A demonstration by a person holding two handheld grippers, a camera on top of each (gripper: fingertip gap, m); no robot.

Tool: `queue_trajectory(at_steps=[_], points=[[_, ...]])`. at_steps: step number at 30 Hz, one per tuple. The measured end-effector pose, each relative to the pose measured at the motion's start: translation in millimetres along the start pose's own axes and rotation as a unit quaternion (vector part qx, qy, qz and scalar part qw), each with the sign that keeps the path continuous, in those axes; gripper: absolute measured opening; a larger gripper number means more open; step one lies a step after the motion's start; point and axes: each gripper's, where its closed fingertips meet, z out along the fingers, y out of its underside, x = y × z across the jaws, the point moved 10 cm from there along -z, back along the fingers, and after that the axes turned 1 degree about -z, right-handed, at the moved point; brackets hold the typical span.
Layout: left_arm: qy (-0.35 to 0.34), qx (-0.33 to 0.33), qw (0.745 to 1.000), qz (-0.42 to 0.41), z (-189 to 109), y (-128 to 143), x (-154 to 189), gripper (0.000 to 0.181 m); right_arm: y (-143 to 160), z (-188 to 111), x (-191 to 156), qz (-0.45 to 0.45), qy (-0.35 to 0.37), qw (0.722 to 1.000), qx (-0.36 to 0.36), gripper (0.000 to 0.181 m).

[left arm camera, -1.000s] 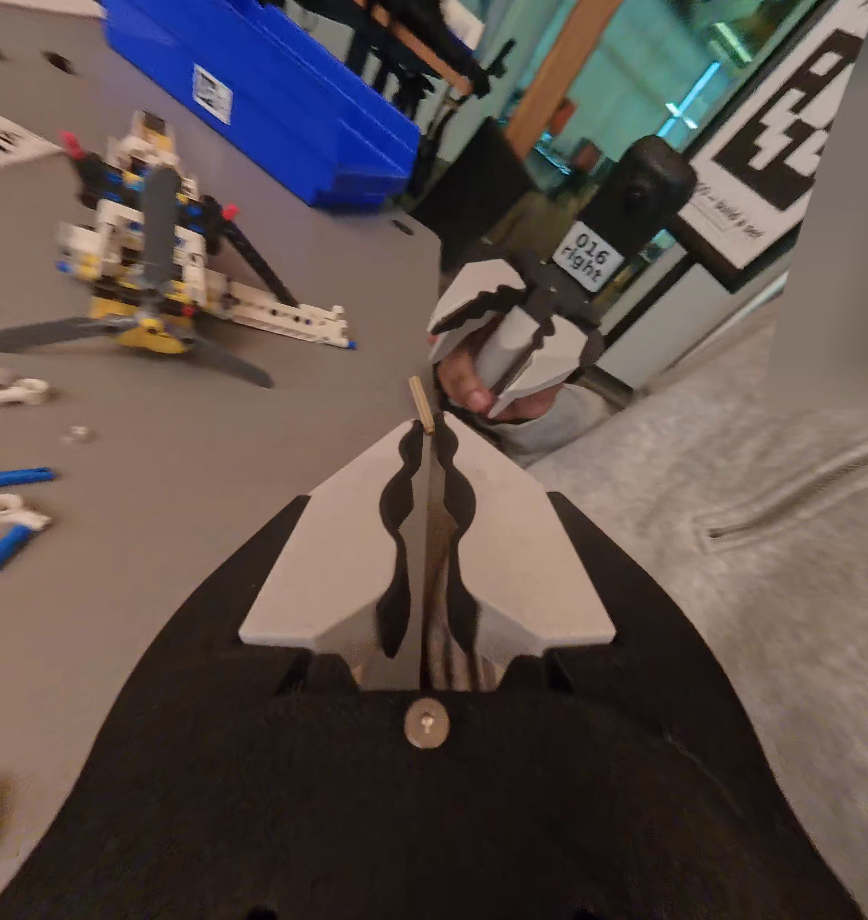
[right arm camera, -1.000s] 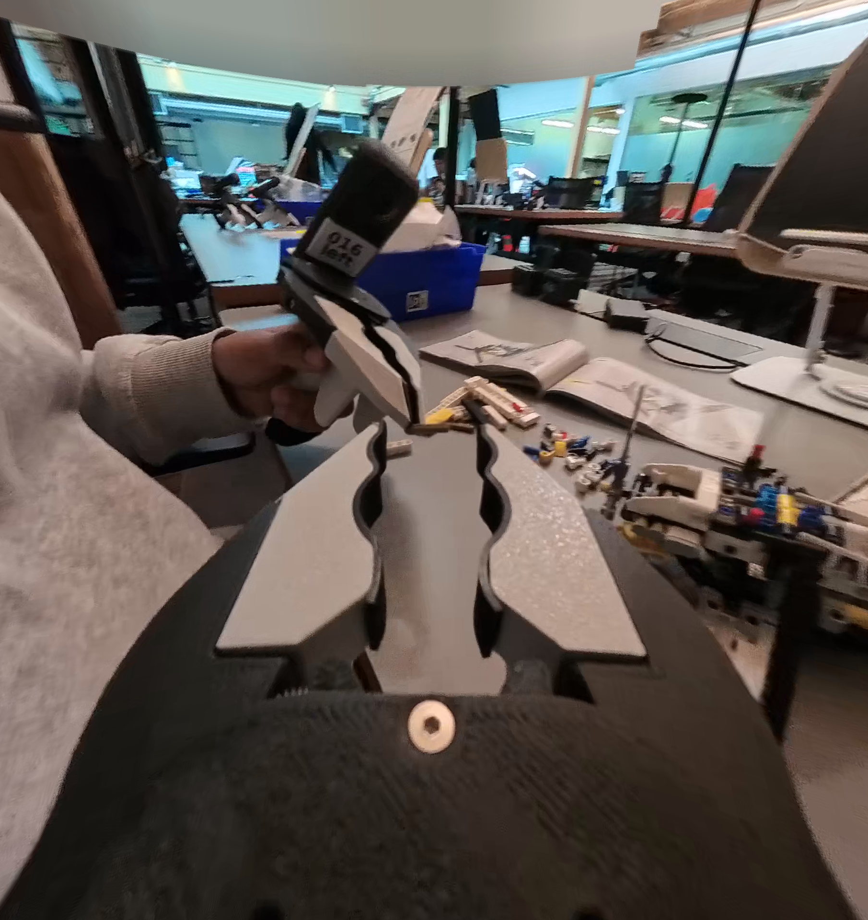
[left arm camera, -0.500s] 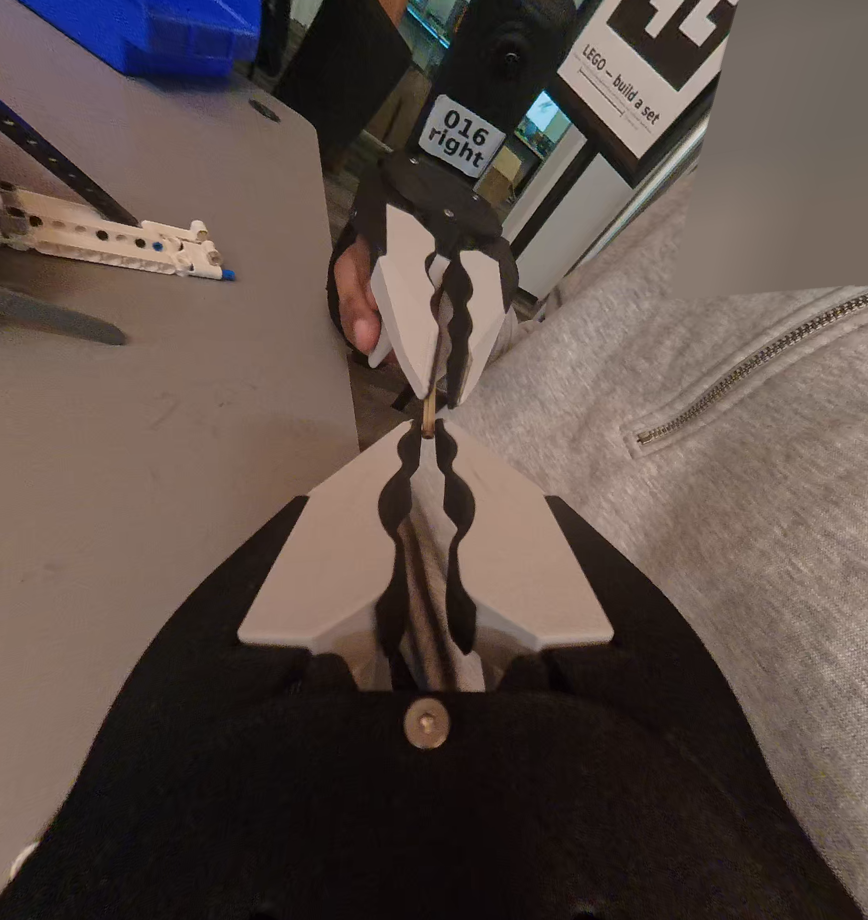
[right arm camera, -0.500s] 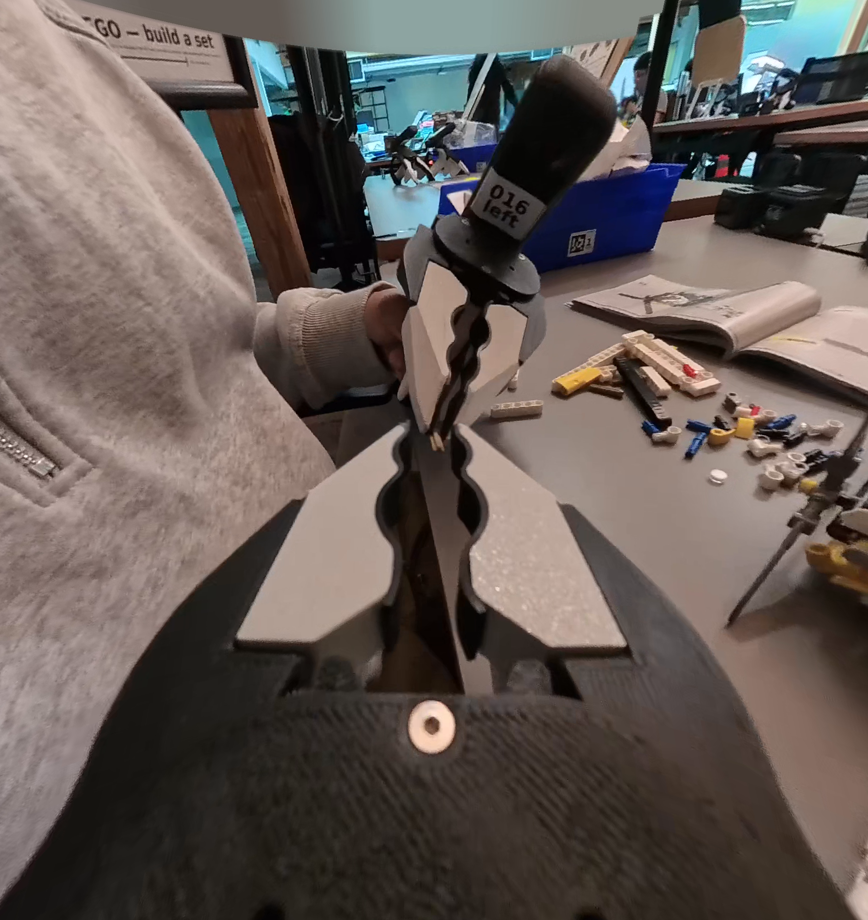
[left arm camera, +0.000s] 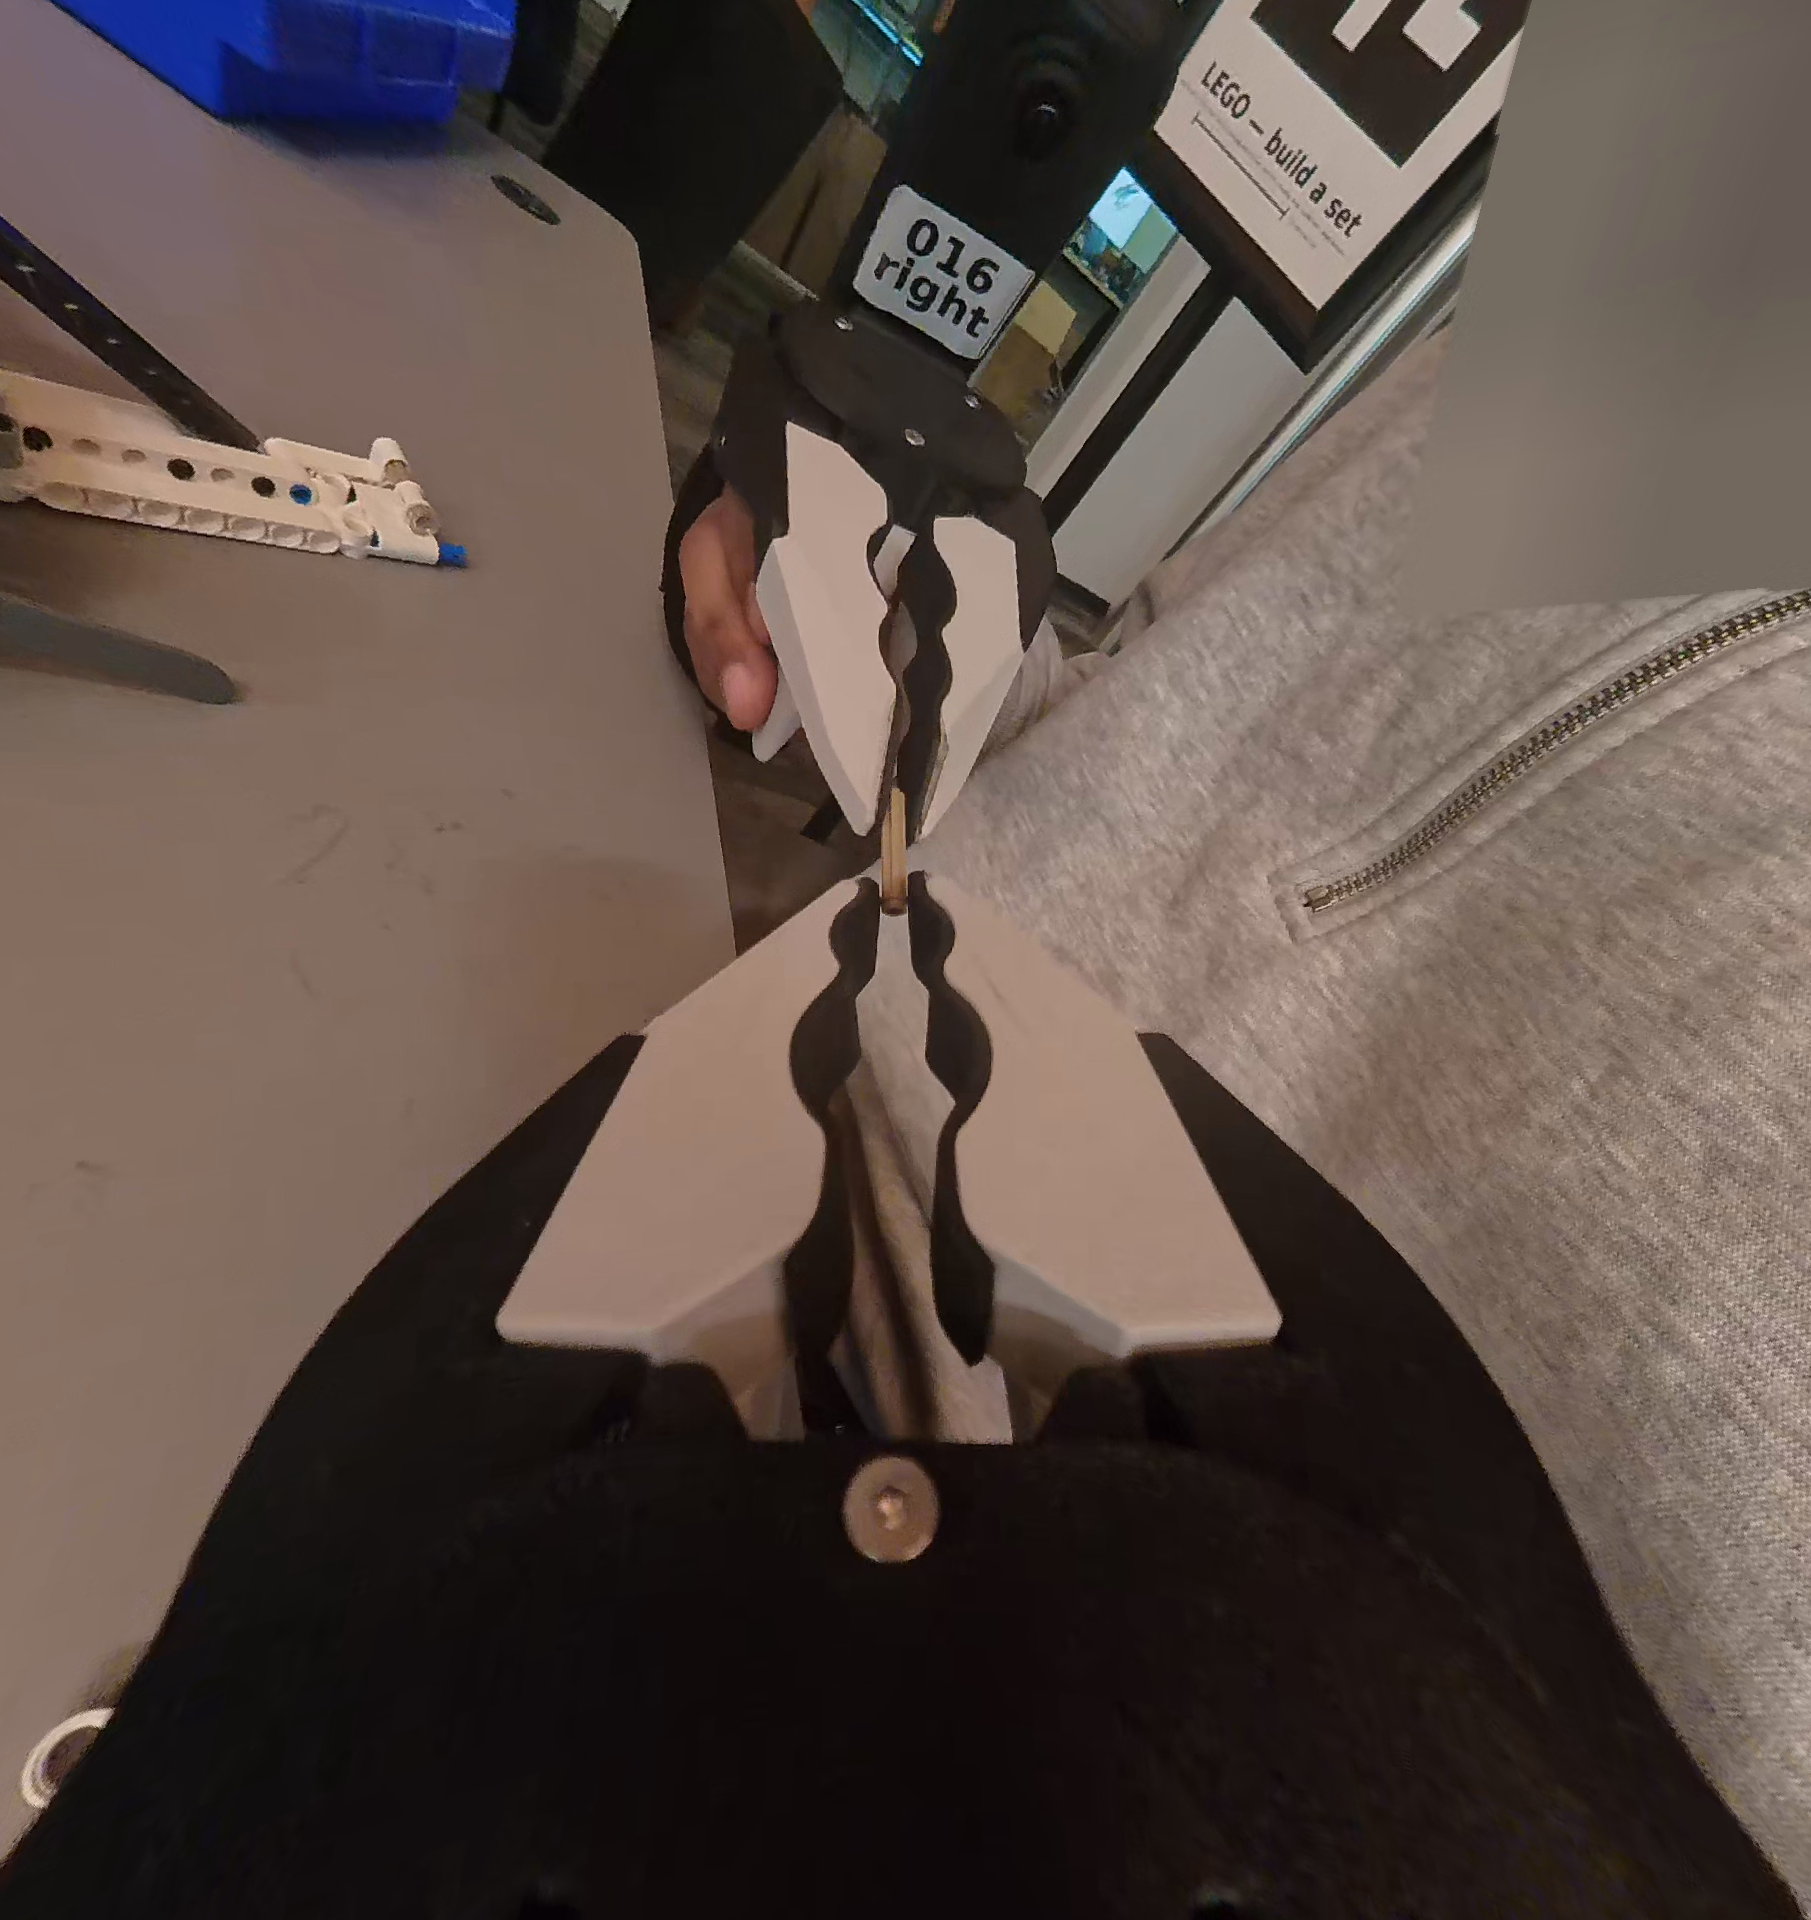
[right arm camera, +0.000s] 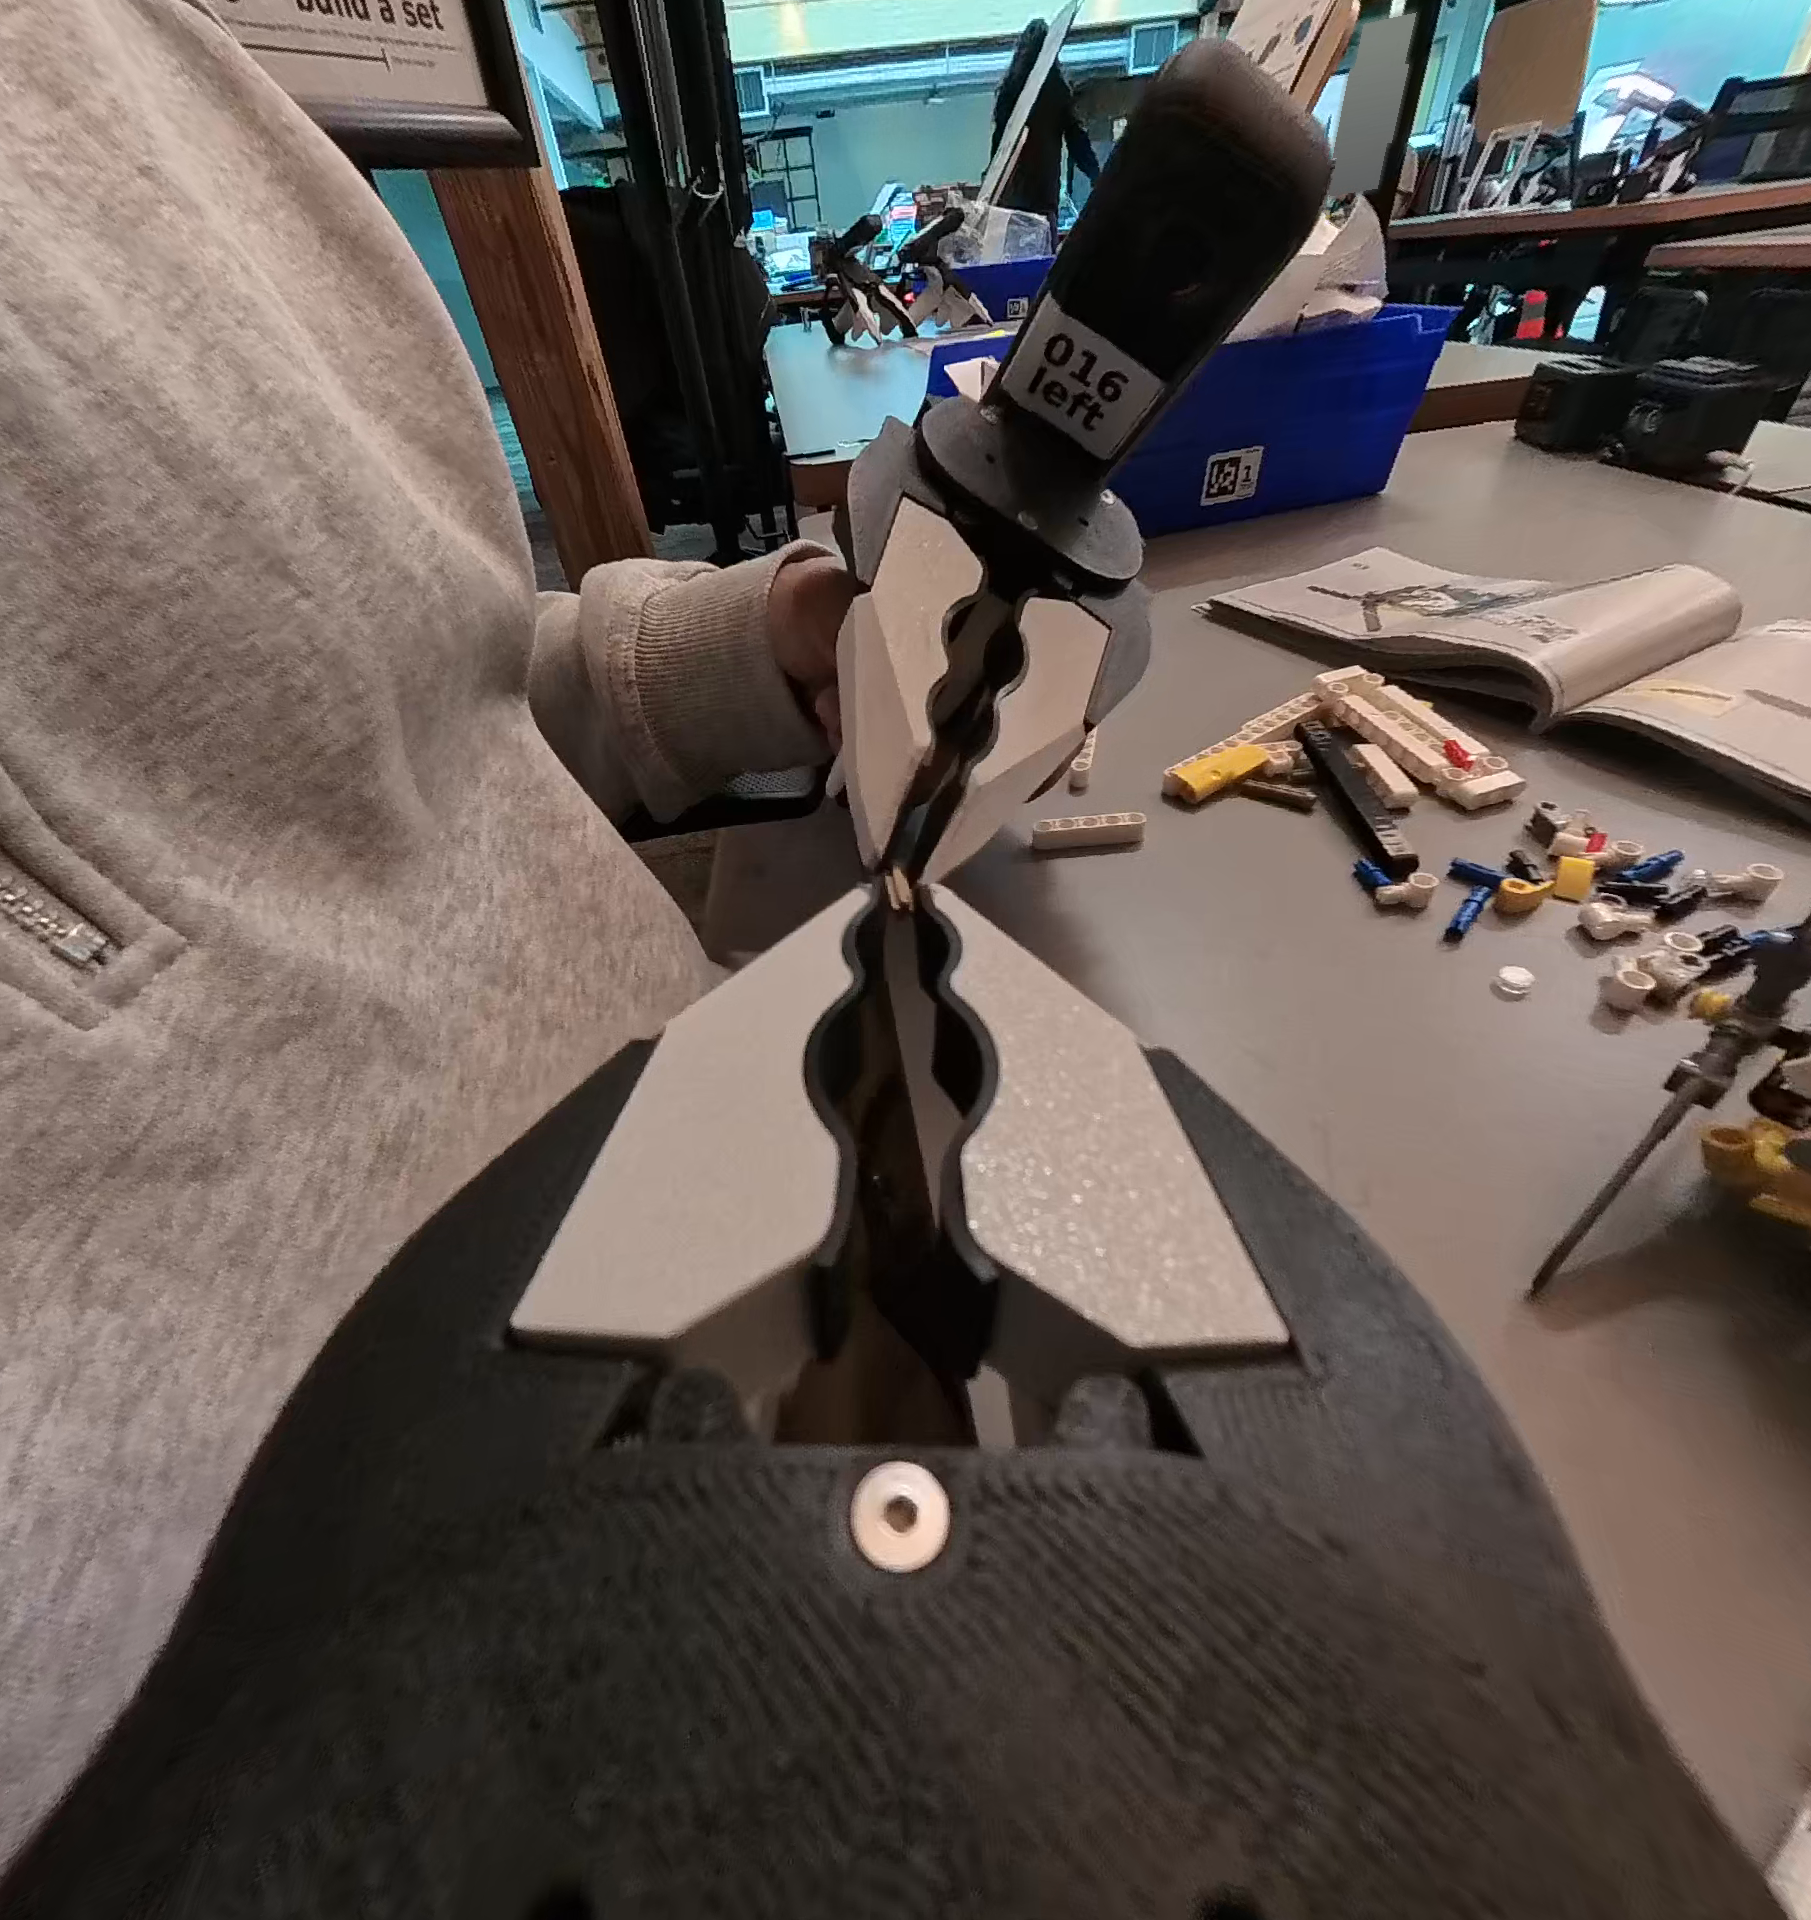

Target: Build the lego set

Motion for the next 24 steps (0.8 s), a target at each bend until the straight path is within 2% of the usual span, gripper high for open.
queue_trajectory(at_steps=[7, 9, 13, 16, 19, 22, 24], points=[[-0.018, 0.016, 1.0, 0.0, -2, -3, -1, 0.007, 0, -1, 0, 0.002, 0.009, 1.0, 0.009, 0.003], [-0.048, 0.023, 0.999, -0.001, -5, -5, -5, 0.019, -1, -4, 2, 0.007, 0.019, 1.0, 0.016, 0.003], [-0.158, 0.004, 0.987, 0.004, -16, -20, -23, 0.021, -4, -16, 10, 0.02, 0.065, 0.996, 0.049, 0.003], [-0.29, -0.037, 0.956, 0.016, -22, -39, -45, 0.023, -5, -27, 14, 0.029, 0.097, 0.992, 0.078, 0.003], [-0.384, -0.096, 0.918, 0.014, -17, -52, -70, 0.022, -4, -33, 16, 0.034, 0.113, 0.989, 0.091, 0.003], [-0.431, -0.157, 0.888, -0.008, -9, -54, -88, 0.011, -4, -35, 16, 0.034, 0.123, 0.987, 0.096, 0.003], [-0.434, -0.168, 0.885, -0.014, -3, -52, -93, 0.01, -3, -36, 16, 0.032, 0.128, 0.987, 0.097, 0.003]])
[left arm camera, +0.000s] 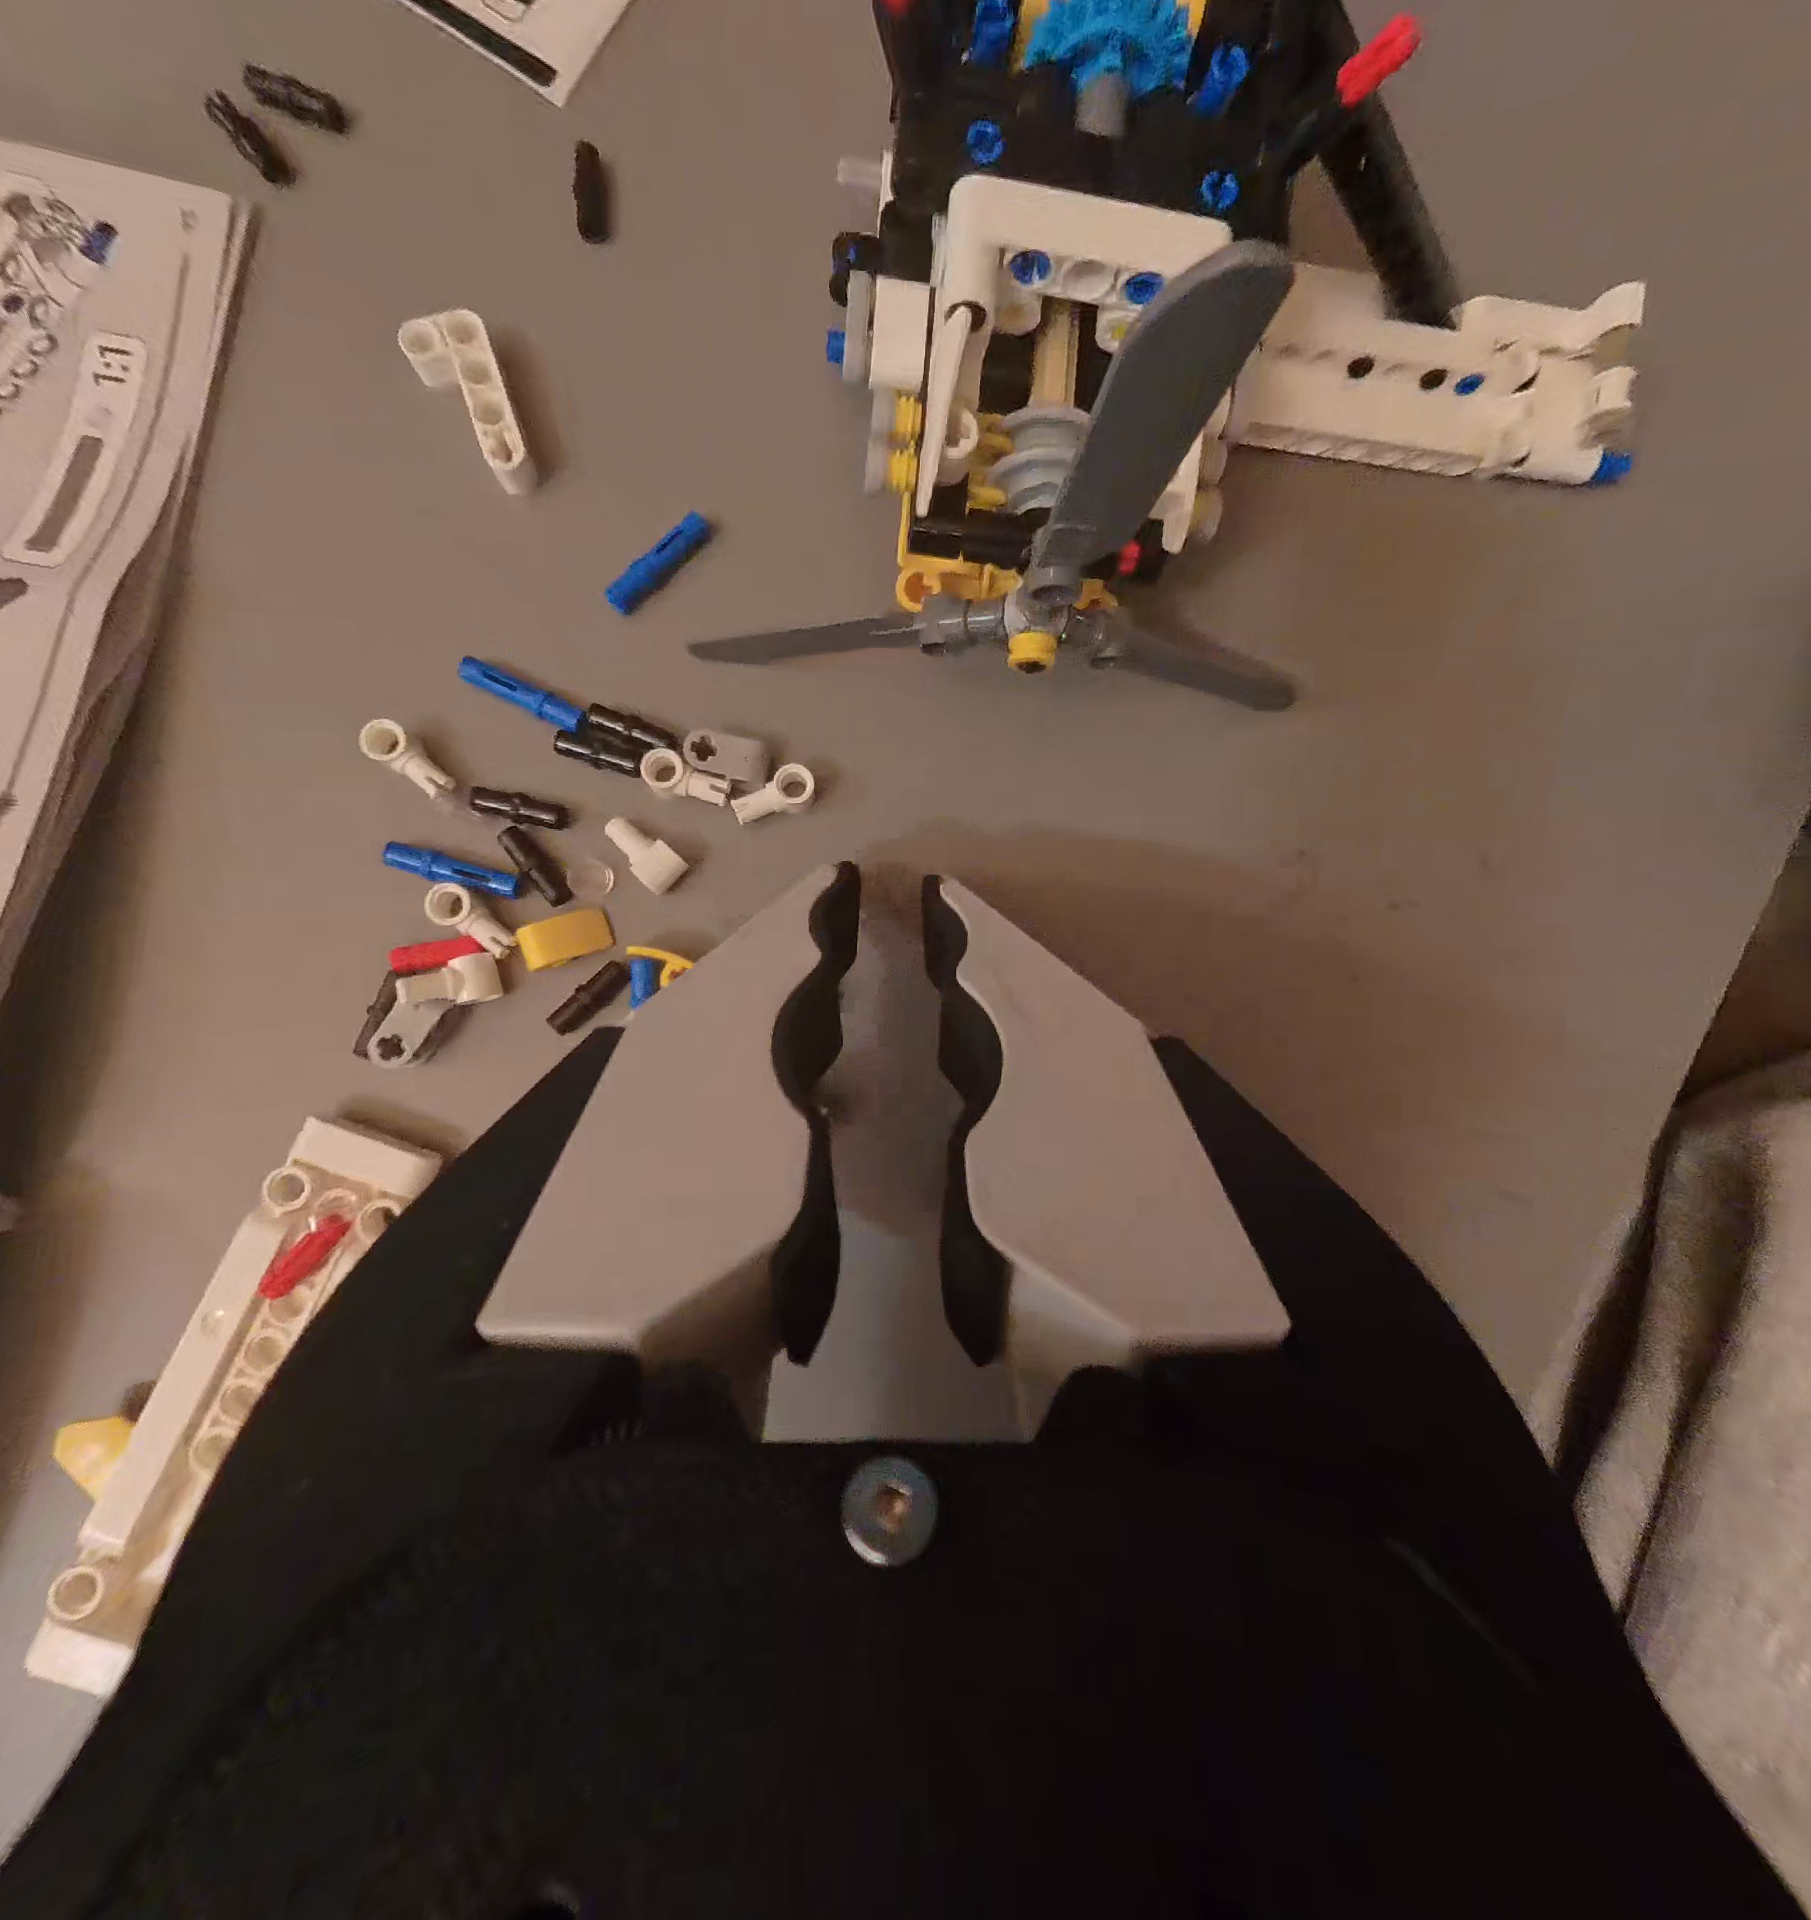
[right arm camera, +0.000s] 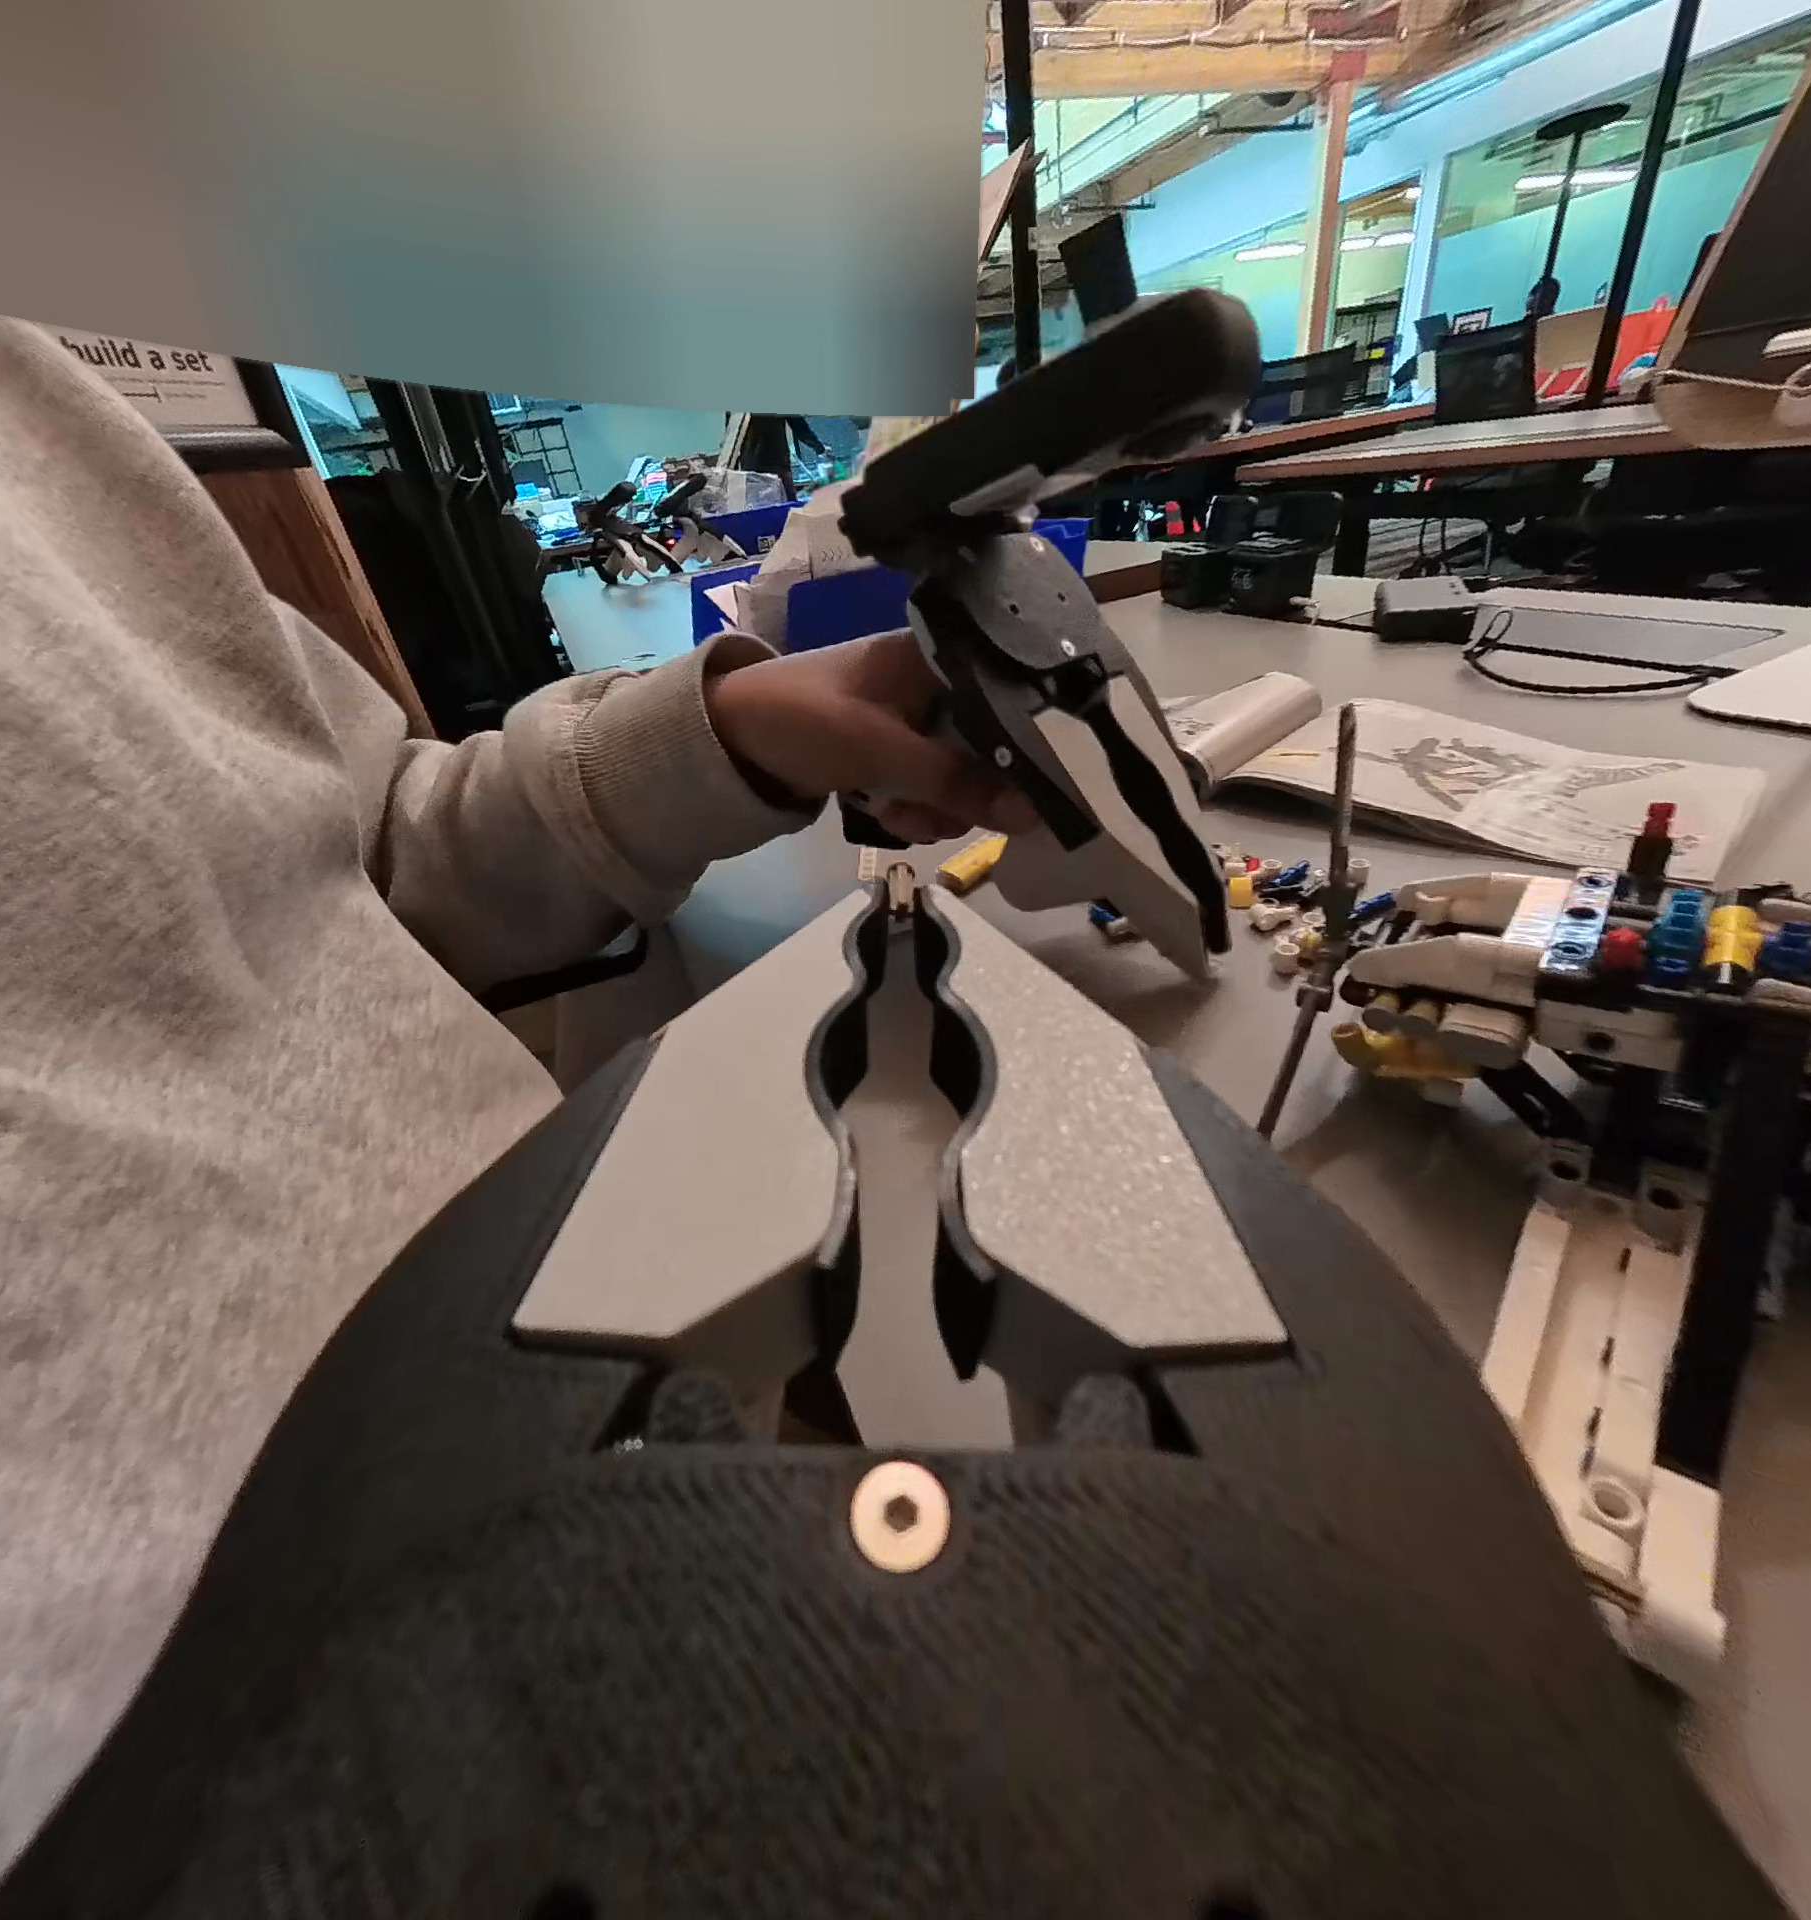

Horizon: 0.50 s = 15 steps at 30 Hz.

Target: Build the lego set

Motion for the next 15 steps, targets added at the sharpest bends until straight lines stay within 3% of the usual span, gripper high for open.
queue_trajectory(at_steps=[4, 7, 11, 15], points=[[-0.02, 0.005, 1.0, 0.004, 1, 1, 1, 0.003, 2, -2, 0, 0.002, 0.004, 1.0, 0.004, 0.003], [0.009, 0.016, 1.0, -0.01, -5, 3, 4, 0.0, 2, -4, 1, 0.005, 0.007, 1.0, 0.012, 0.003], [0.142, 0.108, 0.98, -0.089, -20, 10, 12, 0.0, 1, -5, 4, 0.014, 0.02, 1.0, 0.018, 0.003], [0.278, 0.202, 0.919, -0.194, -35, 25, 9, 0.0, 1, -4, 8, 0.028, 0.052, 0.998, 0.013, 0.003]])
